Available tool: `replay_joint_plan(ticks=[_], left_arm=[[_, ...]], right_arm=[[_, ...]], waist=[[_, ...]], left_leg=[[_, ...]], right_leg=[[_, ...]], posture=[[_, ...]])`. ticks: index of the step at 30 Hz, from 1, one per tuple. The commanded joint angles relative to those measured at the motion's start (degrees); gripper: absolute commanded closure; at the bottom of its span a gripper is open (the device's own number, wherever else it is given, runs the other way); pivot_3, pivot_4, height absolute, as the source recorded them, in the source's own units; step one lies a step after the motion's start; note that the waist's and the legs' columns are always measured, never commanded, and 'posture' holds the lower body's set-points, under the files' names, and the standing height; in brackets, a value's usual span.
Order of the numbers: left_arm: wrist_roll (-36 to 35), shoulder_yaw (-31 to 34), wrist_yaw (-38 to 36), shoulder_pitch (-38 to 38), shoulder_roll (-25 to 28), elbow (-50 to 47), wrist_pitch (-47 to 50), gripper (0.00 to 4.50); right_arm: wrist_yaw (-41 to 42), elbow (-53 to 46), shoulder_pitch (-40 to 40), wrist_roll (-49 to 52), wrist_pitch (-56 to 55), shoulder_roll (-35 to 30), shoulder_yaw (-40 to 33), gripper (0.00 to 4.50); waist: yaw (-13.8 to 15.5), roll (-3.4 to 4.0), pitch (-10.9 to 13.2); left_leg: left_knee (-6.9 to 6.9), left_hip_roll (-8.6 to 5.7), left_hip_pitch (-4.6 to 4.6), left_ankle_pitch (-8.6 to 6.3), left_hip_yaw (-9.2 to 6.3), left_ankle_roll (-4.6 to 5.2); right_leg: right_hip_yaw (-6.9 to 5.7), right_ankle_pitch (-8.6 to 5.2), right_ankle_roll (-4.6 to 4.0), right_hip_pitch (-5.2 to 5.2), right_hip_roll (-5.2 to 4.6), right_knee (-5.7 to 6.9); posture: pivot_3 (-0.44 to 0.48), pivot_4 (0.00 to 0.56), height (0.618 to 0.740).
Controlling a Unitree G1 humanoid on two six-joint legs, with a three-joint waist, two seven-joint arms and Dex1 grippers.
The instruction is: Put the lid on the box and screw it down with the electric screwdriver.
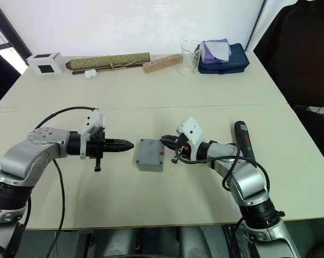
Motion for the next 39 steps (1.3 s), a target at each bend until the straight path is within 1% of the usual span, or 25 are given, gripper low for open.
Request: replay_joint_plan(ticks=[1,11,13,14,17,19,20,21,24,27,28,30,31,32,33,34,35,36,38,39], left_arm=[[0.10,-0.20,-0.10,-1.36,-0.07,-0.40,-1.15,4.50],[0.05,-0.36,0.02,-1.87,-0.48,-0.31,-1.07,4.50],[0.02,-0.34,0.16,-2.09,-0.65,-0.12,-1.07,4.50],[-0.05,-0.33,0.26,-2.22,-0.77,-0.08,-0.97,4.50],[-0.27,-0.37,0.78,-2.48,-1.27,-0.21,-0.72,4.50],[-1.13,0.09,1.37,-2.60,-1.95,-0.46,-0.15,4.50],[-1.37,0.17,1.60,-2.69,-2.19,-0.59,0.10,4.50],[-1.57,0.25,1.78,-2.91,-2.49,-0.62,0.25,4.50],[-2.63,0.66,2.28,-4.44,-3.84,-0.57,0.92,4.50],[-2.82,-0.63,1.46,-7.21,-4.78,-0.36,0.37,4.50],[-2.35,-1.64,0.57,-8.54,-5.11,-0.19,-0.58,4.50],[-1.78,-2.88,-0.13,-9.89,-5.56,-0.10,-1.50,4.50],[-1.39,-4.53,-2.21,-11.91,-6.49,0.37,-3.29,4.50],[-1.15,-5.63,-3.71,-13.29,-7.15,0.76,-4.55,4.50],[-0.28,-7.31,-5.68,-14.63,-7.71,1.28,-6.48,4.50],[0.44,-8.53,-6.88,-15.47,-8.17,1.61,-7.75,4.50],[1.73,-9.90,-8.36,-15.96,-8.14,2.19,-9.75,4.50],[2.93,-11.22,-9.74,-16.42,-8.15,2.72,-11.54,4.50],[4.25,-12.72,-11.40,-16.97,-8.39,3.76,-13.57,4.50],[4.95,-13.37,-12.15,-17.12,-8.49,4.41,-14.56,4.50]], right_arm=[[-0.20,-0.27,-0.22,-0.22,-1.28,-0.07,-0.44,4.42],[0.44,-0.42,0.06,-0.67,-0.42,-0.52,0.73,4.42],[0.27,-0.10,-0.24,-0.92,-0.62,-0.56,0.63,3.77],[0.00,-0.02,-0.39,-1.14,-0.29,-0.71,0.61,3.57],[-0.52,-0.93,-0.30,-0.74,1.23,-1.19,-0.20,2.17],[-0.38,-2.07,-0.04,-0.22,2.56,-2.00,-0.81,1.38],[-0.25,-2.30,0.03,-0.08,2.86,-2.30,-0.99,1.06],[-0.21,-2.69,-0.03,0.43,3.37,-2.54,-1.59,0.88],[-1.06,-4.41,-0.83,4.22,7.17,-2.47,-5.70,0.88],[-3.81,-6.76,-2.84,9.02,13.28,-2.65,-12.92,0.88],[-4.70,-7.27,-4.02,10.90,17.11,-4.01,-16.30,0.88],[-5.51,-7.66,-5.12,13.13,21.49,-5.95,-19.78,0.88],[-5.04,-6.35,-7.76,14.00,28.42,-11.88,-22.99,0.88],[-4.82,-5.39,-9.68,14.67,33.37,-16.11,-25.07,0.88],[-3.18,-3.52,-12.10,16.28,39.61,-21.75,-26.60,0.88],[-1.97,-2.12,-13.61,17.68,43.75,-25.62,-27.49,0.27],[-1.05,-0.07,-15.63,18.78,48.57,-29.18,-26.72,0.05],[-1.51,3.36,-17.11,19.89,51.74,-33.19,-24.98,0.01],[-4.62,10.05,-18.39,22.14,54.11,-38.35,-21.60,0.01],[-4.94,13.40,-18.41,25.93,54.11,-41.96,-18.64,0.01]], waist=[[0.00,0.00,0.00],[0.00,0.00,0.00],[0.00,0.00,0.00],[0.00,0.00,0.00],[0.02,0.00,0.00],[0.03,0.00,0.00],[0.04,0.00,0.00],[0.04,0.00,0.00],[0.12,0.00,0.00],[0.16,0.00,0.00],[0.16,0.00,0.00],[0.27,0.02,0.01],[0.32,0.01,0.01],[0.49,0.11,0.07],[0.68,0.18,0.10],[0.77,0.19,0.11],[0.62,0.13,0.07],[0.35,0.06,0.01],[-0.05,0.09,0.01],[-0.15,0.08,0.01]], left_leg=[[0.00,0.00,0.00,0.00,0.00,0.00],[0.00,0.00,0.00,0.00,0.00,0.00],[0.00,0.00,0.00,0.00,0.00,0.00],[0.00,0.00,0.00,0.00,0.00,0.00],[0.00,0.00,-0.01,0.00,0.00,0.00],[0.00,0.00,-0.01,0.00,0.00,0.00],[0.00,0.00,-0.01,0.00,0.00,0.00],[0.01,-0.01,-0.01,0.00,0.00,0.00],[0.01,-0.01,-0.02,0.00,-0.01,0.00],[0.02,-0.01,-0.03,0.00,-0.01,0.00],[0.03,-0.02,-0.03,0.00,-0.01,0.00],[0.04,-0.01,-0.03,0.00,-0.01,0.00],[0.03,-0.03,-0.04,0.00,-0.01,0.00],[0.05,-0.03,-0.02,0.00,-0.01,0.00],[0.07,-0.08,-0.05,0.00,0.00,0.00],[0.08,-0.14,-0.08,0.00,0.01,0.00],[0.08,-0.15,-0.10,0.00,0.02,0.00],[0.03,-0.13,-0.09,0.00,0.03,0.01],[-0.13,-0.05,0.05,-0.03,0.10,0.07],[-0.16,-0.02,0.10,-0.03,0.11,0.07]], right_leg=[[0.00,0.00,0.00,0.00,0.00,0.00],[0.00,0.00,0.00,0.00,0.00,0.00],[0.00,0.00,0.00,0.00,0.00,0.00],[0.00,0.00,0.00,0.00,0.00,0.00],[0.00,0.00,0.00,0.00,0.00,0.00],[0.00,0.00,0.00,0.00,-0.01,0.00],[0.00,0.00,0.00,0.00,-0.01,0.00],[0.00,0.00,0.00,0.00,-0.01,0.00],[0.00,0.00,0.00,0.00,-0.01,0.00],[0.00,0.00,0.00,0.00,-0.02,0.00],[0.00,0.00,0.01,0.00,-0.02,0.00],[0.00,0.00,0.01,0.00,-0.02,0.00],[-0.01,0.00,0.00,0.00,-0.03,0.00],[-0.01,0.00,0.00,0.05,-0.03,-0.02],[-0.03,0.00,0.00,0.05,-0.08,-0.04],[-0.03,0.00,0.00,0.04,-0.15,-0.04],[-0.03,0.00,0.00,0.05,-0.17,-0.11],[-0.02,0.00,0.00,0.05,-0.14,-0.15],[0.05,-0.01,-0.01,0.09,-0.04,-0.19],[0.06,-0.01,-0.03,0.09,0.00,-0.20]], posture=[[0.000,0.150,0.740],[0.000,0.150,0.740],[0.000,0.150,0.740],[0.000,0.150,0.740],[0.000,0.150,0.740],[0.000,0.150,0.740],[0.000,0.150,0.740],[0.000,0.150,0.740],[0.000,0.150,0.740],[0.000,0.150,0.740],[0.000,0.150,0.740],[0.000,0.150,0.740],[0.000,0.150,0.740],[0.000,0.150,0.740],[0.000,0.150,0.740],[0.000,0.150,0.740],[0.000,0.150,0.740],[0.000,0.150,0.740],[0.000,0.150,0.740],[0.000,0.150,0.740]])
